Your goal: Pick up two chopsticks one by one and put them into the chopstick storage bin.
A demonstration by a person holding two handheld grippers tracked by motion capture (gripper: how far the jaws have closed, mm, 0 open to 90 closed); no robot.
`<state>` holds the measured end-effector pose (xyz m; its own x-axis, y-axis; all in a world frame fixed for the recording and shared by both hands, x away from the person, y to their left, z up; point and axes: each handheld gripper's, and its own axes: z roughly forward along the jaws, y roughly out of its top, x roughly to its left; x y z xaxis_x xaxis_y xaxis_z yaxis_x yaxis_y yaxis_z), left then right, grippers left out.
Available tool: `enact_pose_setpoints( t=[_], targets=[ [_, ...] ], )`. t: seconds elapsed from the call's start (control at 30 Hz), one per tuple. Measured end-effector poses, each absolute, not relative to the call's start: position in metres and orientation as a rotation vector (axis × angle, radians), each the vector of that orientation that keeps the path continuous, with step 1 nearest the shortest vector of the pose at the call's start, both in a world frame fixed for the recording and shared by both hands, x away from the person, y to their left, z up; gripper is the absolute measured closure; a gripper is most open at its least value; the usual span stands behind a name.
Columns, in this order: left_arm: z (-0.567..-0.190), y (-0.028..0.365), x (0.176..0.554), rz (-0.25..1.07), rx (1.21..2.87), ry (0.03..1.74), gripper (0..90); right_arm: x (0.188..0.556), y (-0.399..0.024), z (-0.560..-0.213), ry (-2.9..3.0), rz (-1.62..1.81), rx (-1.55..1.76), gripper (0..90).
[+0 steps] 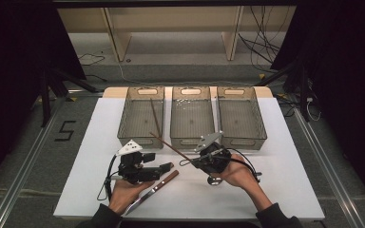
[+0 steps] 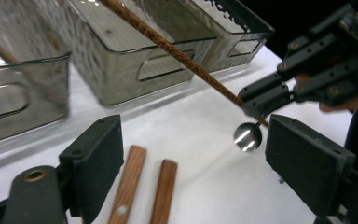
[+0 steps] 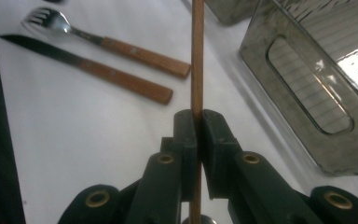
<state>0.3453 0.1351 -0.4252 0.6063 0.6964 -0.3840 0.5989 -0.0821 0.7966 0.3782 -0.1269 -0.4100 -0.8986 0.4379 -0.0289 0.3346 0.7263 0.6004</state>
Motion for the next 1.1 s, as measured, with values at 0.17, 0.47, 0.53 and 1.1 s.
enact_pose_setpoints(
  t=[0.17,0.47,0.53,1.1],
  targets=[
    [-0.421,0.123,0.355,0.076,1.750,1.074,23.7,0.367,-0.131,-0.408,2.678,1.040,0.683,85.2],
    [-0.418,0.111,0.368,0.012,1.710,1.082,32.0,0.359,-0.133,-0.408,2.606,1.121,0.723,85.3],
    [-0.417,0.110,0.370,-0.009,1.699,1.081,34.7,0.358,-0.133,-0.408,2.591,1.138,0.729,85.3],
    [-0.425,0.102,0.375,-0.149,1.635,1.055,59.8,0.355,-0.128,-0.411,2.570,1.189,0.740,85.2]
  ],
)
